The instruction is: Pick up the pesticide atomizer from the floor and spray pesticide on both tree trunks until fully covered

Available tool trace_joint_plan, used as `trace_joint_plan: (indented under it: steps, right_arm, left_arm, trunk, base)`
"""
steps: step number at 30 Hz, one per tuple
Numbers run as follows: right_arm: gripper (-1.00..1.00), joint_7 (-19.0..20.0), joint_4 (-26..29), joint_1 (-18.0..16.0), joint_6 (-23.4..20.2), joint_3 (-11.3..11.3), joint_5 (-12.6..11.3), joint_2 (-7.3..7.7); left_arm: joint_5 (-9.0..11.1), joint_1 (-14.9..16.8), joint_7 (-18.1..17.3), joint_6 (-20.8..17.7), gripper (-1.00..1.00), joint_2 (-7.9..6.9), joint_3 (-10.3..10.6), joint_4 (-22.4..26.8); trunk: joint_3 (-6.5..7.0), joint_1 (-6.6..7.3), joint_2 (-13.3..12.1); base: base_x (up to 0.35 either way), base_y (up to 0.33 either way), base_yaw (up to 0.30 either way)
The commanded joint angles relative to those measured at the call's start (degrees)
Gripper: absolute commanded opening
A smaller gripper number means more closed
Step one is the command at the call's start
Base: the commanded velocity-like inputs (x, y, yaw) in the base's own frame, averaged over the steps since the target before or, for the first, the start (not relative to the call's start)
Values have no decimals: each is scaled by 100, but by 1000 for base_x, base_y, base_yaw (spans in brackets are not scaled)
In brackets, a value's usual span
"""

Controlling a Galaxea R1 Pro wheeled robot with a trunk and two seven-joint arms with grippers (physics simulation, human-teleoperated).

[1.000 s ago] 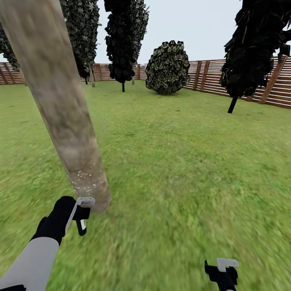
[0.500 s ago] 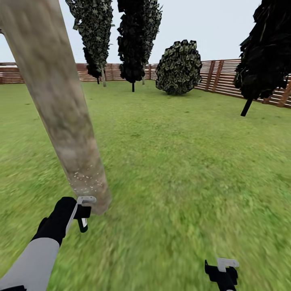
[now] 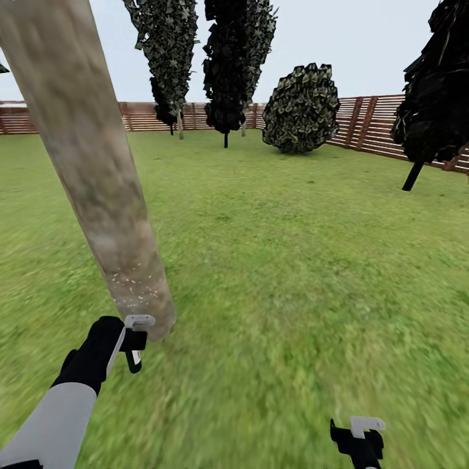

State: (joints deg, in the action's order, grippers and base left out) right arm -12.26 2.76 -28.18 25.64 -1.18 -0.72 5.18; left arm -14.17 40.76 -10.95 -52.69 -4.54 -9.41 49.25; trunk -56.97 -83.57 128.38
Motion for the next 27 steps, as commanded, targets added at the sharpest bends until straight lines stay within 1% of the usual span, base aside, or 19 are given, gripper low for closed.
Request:
trace_joint_plan:
  steps: [1, 6, 13, 19, 27]
  right_arm:
    - [100, -13, -4, -3, 14, -14, -7, 0]
    - [100, -13, -4, -3, 11, -14, -7, 0]
    - [100, -12, 0, -3, 11, -14, -7, -1]
    - [100, -13, 4, -3, 11, -14, -7, -8]
    - [100, -12, 1, -3, 12, -14, -7, -9]
  left_arm:
    - [-59, 7, -56, -22, -100, 0, -15, 10]
    - [-59, 11, -56, -23, -100, -10, -17, 13]
    - [-68, 21, -56, -46, -100, -58, -46, 14]
    - [-68, 20, -56, -48, -100, -46, -62, 14]
    - [-60, 71, -56, -91, -100, -1, -18, 18]
  trunk:
    - [-5, 2, 2]
    - [-5, 2, 2]
    - [-5, 2, 2]
    - [-5, 2, 2]
    - [-5, 2, 2]
  base:
    - [-97, -272, 0]
    - [-79, -272, 0]
    - [18, -273, 19]
    - [198, -199, 242]
    - [35, -21, 275]
